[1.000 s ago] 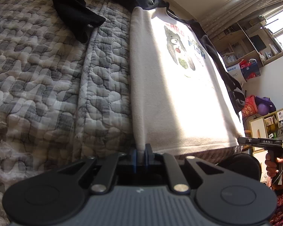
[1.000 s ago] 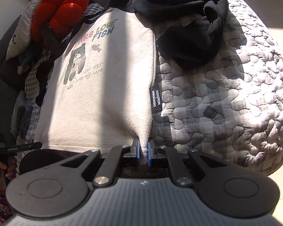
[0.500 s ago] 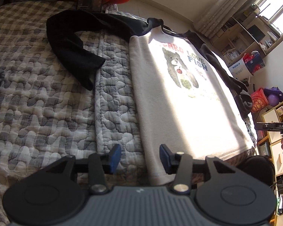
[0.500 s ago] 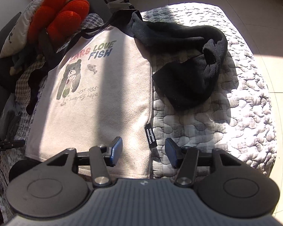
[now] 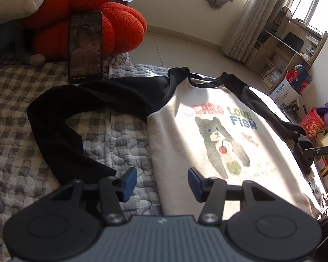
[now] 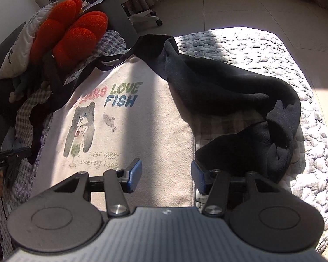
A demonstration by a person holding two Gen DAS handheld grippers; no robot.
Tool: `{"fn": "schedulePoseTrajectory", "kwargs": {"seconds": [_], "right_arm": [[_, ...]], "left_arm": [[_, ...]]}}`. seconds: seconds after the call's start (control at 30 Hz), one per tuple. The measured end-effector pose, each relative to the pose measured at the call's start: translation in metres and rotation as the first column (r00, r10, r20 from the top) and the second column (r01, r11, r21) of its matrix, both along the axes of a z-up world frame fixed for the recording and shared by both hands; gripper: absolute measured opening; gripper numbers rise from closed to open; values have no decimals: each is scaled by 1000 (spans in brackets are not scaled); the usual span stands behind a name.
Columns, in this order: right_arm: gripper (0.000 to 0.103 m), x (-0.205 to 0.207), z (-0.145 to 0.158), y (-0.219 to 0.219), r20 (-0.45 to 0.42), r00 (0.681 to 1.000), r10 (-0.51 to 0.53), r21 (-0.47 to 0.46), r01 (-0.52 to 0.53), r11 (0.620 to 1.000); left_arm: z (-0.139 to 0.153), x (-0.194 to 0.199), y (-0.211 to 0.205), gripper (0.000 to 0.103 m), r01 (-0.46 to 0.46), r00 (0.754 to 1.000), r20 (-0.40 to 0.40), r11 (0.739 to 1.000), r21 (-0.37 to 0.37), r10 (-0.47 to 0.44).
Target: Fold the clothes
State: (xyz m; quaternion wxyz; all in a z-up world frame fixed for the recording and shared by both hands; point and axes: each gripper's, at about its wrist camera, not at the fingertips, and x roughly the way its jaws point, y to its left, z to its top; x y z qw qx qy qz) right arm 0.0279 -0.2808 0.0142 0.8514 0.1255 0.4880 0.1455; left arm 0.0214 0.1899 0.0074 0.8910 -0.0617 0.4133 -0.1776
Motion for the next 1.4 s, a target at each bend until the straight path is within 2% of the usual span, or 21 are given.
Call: {"fn": "schedulePoseTrajectory", "kwargs": {"seconds": [0.2,0.5,0.7,0.83,0.9,1.0,1.1,1.13,1.2,1.23,1.27,1.4], "right_arm": [[54,35,-5,11,40,999,-4,-10,4,1000],[54,90,-12,22,108,994,-17,-32,21,999],[54,123,-10,25,198,979,-56,-43,65,997],[54,146,-11,23,255,963,-86,-40,100,994],[54,157,-15,24,261,961,-94,-32,106,994],[54,170,-24,28,263,960,-99,-34,112,993],[54,180,-36,33,256,962,-99,-35,112,993],[53,181,-40,34,254,962,-102,-33,114,993],[29,182,-47,38,260,959,-108,-42,123,991],[13,182,-50,40,266,958,-108,-56,127,990],[7,180,-51,42,287,952,-107,-76,134,988],[6,176,-46,45,343,931,-125,-114,174,978]], "left_arm": [[-4,46,-10,53,-14,996,87,1000,25,12],[-14,107,-23,52,-23,979,205,994,108,0],[-28,147,-25,50,-32,972,235,989,147,-3],[-34,166,-23,50,7,976,217,993,115,-32],[-36,170,-22,49,47,981,182,996,79,-61],[-42,165,-23,36,58,985,158,996,67,-68],[-48,156,-25,17,30,982,184,997,73,-43],[-49,153,-24,10,19,981,192,998,60,-30],[-49,148,-24,6,-12,976,219,999,50,1],[-49,145,-24,6,-30,972,234,999,46,18],[-48,143,-24,6,-50,968,249,998,45,37],[-40,137,-16,5,-198,930,325,979,46,173]]}}
